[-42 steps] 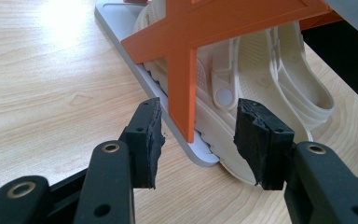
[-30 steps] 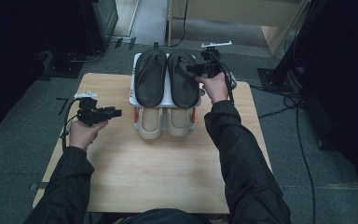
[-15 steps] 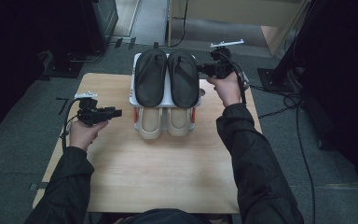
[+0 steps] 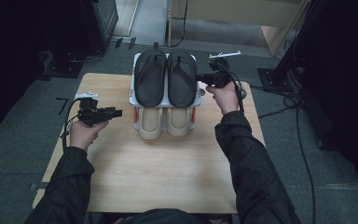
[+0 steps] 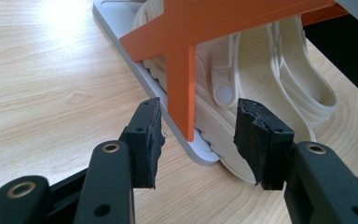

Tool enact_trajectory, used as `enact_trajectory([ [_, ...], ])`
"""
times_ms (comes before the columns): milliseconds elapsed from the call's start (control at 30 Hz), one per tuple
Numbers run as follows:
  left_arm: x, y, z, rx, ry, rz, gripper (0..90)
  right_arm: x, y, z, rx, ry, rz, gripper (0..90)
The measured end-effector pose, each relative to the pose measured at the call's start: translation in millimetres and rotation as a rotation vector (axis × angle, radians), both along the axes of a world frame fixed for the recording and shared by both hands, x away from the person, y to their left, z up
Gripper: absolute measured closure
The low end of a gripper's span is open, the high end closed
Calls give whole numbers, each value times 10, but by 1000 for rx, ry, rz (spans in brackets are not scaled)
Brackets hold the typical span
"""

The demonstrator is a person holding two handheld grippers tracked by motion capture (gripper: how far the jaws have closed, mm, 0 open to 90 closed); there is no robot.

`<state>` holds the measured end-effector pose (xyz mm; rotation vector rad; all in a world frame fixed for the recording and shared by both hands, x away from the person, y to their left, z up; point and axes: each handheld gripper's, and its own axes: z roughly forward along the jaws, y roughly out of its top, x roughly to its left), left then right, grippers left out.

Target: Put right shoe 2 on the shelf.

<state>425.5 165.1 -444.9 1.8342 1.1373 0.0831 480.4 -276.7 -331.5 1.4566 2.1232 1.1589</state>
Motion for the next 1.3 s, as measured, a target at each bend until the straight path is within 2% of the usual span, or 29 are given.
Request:
enact_trajectory([
  [200,0,-8,-2,0,0,-1,511,-14,59,-7,15,-7,23,738],
  [267,1,-10,-3,0,-1,-2,511,-20,74,-4,3,-10,22,734],
  [633,-1,-8,0,0,1,-1,511,-66,-16,-18,-1,-32,31,688],
  [733,-5,-11,4,3,-1,-3,509,-123,-53,-18,-2,-70,45,668],
  [933,-9,-20,1,7,-1,-5,507,-255,-138,-79,-18,-102,67,638],
  [1067,-13,-20,1,5,-1,-4,507,-333,-184,-140,-18,-98,74,627],
  [1133,-13,-21,-4,6,1,-3,506,-397,-213,-183,-20,-131,84,618],
  [1233,-17,-32,-5,7,1,-5,506,-439,-241,-205,-26,-113,90,614],
  [1267,-17,-34,-5,9,-2,-7,506,-469,-256,-223,-24,-141,93,615],
  [1300,-18,-37,-4,10,-1,-7,506,-493,-267,-238,-24,-151,99,614],
])
